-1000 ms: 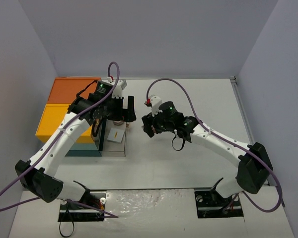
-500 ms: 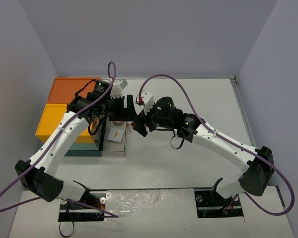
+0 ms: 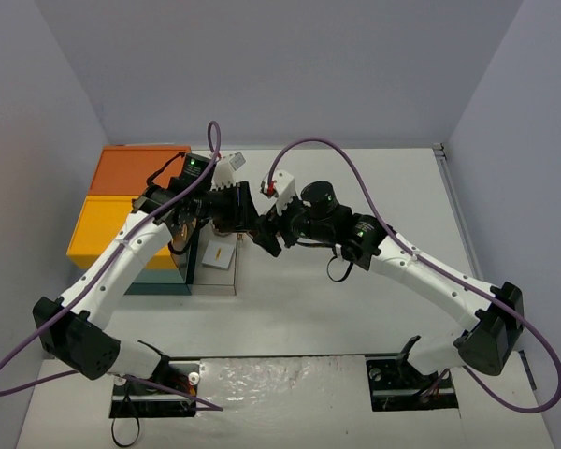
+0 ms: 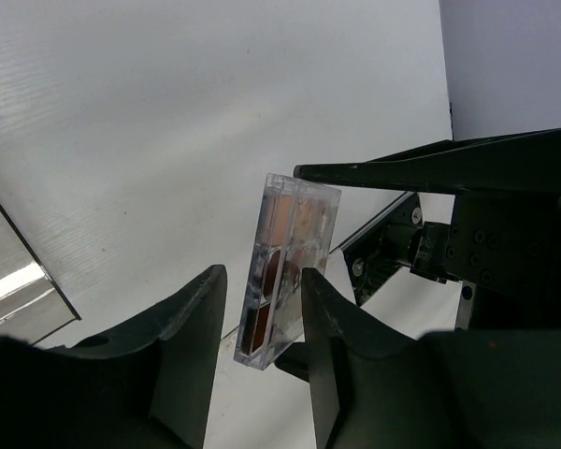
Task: Organize the makeup
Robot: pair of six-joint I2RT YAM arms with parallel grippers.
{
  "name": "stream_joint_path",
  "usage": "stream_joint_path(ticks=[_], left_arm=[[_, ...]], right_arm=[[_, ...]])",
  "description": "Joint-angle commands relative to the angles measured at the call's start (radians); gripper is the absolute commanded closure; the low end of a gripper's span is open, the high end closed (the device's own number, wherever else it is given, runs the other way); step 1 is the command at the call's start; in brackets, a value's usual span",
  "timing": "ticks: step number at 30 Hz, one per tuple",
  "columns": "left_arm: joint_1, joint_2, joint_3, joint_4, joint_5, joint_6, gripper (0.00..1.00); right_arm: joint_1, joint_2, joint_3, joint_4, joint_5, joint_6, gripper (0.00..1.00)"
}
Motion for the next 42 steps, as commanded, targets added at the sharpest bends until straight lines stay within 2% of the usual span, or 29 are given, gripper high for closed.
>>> stream_joint_path(ticks=[1,3,4,7,9,10,12,13,16,18,22,27,34,42], left_arm=[[0.003,-0.028,0.001,0.085,0.024,-0.038,0.72],[0.003,-0.031,-0.013,0.113,0.043,-0.054,0.81],[0.003,-0.031,-0.02,0.122,0.049,-0.06,0.82],[0.003,-0.036,-0.036,0.147,0.055,-0.074,0.99],[0.003,-0.042,-0.043,0.147,0.039,-0.071,1.0],[0.004,-0.044,-0.044,0.143,0.029,-0.066,1.0],[0.005,-0.05,-0.044,0.126,0.0,-0.048,1.0],[0.006,-0.051,-0.044,0.119,-0.004,-0.041,1.0],[0.007,-0.056,-0.04,0.078,-0.103,0.001,1.0],[0.008,-0.058,-0.041,0.055,-0.19,0.028,1.0],[0.014,-0.061,-0.068,0.045,-0.399,0.078,1.0],[0.045,-0.051,-0.179,0.153,-0.504,0.076,1.0],[0.066,-0.012,-0.333,0.372,-0.594,0.043,1.0],[0.076,0.021,-0.444,0.582,-0.588,0.015,1.0]], right_arm=[[0.0,-0.058,0.017,0.093,-0.037,0.008,0.72],[0.0,-0.06,0.013,0.097,-0.038,0.007,0.72],[0.0,-0.06,0.011,0.098,-0.04,0.008,0.72],[0.0,-0.058,0.006,0.104,-0.046,0.01,0.69],[0.0,-0.059,-0.001,0.106,-0.043,0.01,0.62],[0.0,-0.061,-0.005,0.106,-0.041,0.009,0.56],[0.0,-0.064,-0.013,0.108,-0.032,0.007,0.35],[0.0,-0.067,-0.017,0.107,-0.031,0.007,0.32],[-0.004,-0.09,-0.053,0.104,0.001,0.009,0.07],[-0.008,-0.11,-0.079,0.102,0.026,0.013,0.01],[-0.031,-0.172,-0.149,0.081,0.062,0.031,0.0],[-0.071,-0.277,-0.246,0.062,0.14,0.068,0.0],[-0.136,-0.348,-0.321,0.043,0.144,0.119,0.0],[-0.15,-0.36,-0.337,0.043,0.145,0.119,0.0]])
